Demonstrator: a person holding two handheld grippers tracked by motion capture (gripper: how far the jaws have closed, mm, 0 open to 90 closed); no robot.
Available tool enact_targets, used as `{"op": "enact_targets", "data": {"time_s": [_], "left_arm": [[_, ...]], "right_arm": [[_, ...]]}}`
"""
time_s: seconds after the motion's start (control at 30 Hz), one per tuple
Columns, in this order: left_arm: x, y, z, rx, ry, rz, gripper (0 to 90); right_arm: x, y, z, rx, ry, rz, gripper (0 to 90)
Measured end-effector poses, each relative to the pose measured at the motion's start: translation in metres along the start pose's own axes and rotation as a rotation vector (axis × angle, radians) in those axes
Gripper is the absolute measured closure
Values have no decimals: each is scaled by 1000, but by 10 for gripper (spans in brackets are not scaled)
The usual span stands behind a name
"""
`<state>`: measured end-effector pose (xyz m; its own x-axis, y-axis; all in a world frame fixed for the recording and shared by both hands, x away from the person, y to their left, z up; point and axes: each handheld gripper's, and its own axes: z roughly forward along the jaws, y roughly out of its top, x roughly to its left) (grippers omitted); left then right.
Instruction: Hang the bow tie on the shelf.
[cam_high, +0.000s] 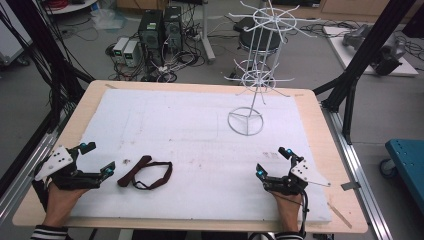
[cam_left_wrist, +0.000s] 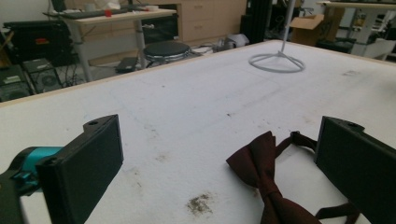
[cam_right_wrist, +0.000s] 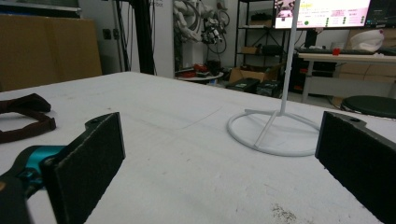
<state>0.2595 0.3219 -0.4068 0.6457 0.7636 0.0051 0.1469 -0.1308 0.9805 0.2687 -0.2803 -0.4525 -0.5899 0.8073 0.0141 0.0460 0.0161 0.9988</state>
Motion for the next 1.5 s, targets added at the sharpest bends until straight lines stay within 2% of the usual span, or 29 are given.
{"op": "enact_targets", "data": {"time_s": [0.13, 0.2, 0.33, 0.5, 0.67, 0.77, 0.93, 1.07, 1.23, 1.5], "left_arm": [[-1, 10, 0, 40, -34, 18, 17], [-2, 15, 1, 80, -50, 30, 17], [-5, 23, 5, 156, -69, 50, 17], [-9, 29, 8, 198, -92, 54, 17], [-17, 34, 13, 275, -107, 85, 17], [-20, 34, 15, 316, -108, 101, 17], [-24, 34, 18, 351, -123, 117, 17], [-27, 30, 23, 385, -143, 127, 17], [-31, 25, 29, 436, -143, 138, 17], [-34, 16, 35, 483, -147, 123, 17]], "right_arm": [[0, 0, 0, 2, 0, 7, 7], [0, 0, 0, -1, 1, 4, 7], [0, 0, 0, 3, 0, 10, 7], [0, 0, 0, 0, 1, 4, 7], [0, 0, 0, 1, 2, 7, 7], [0, 0, 0, 3, 1, 5, 7], [0, 0, 0, 2, 0, 4, 7], [0, 0, 0, 0, 1, 2, 7], [0, 0, 0, 0, 1, 2, 7], [0, 0, 0, 3, 0, 5, 7]]}}
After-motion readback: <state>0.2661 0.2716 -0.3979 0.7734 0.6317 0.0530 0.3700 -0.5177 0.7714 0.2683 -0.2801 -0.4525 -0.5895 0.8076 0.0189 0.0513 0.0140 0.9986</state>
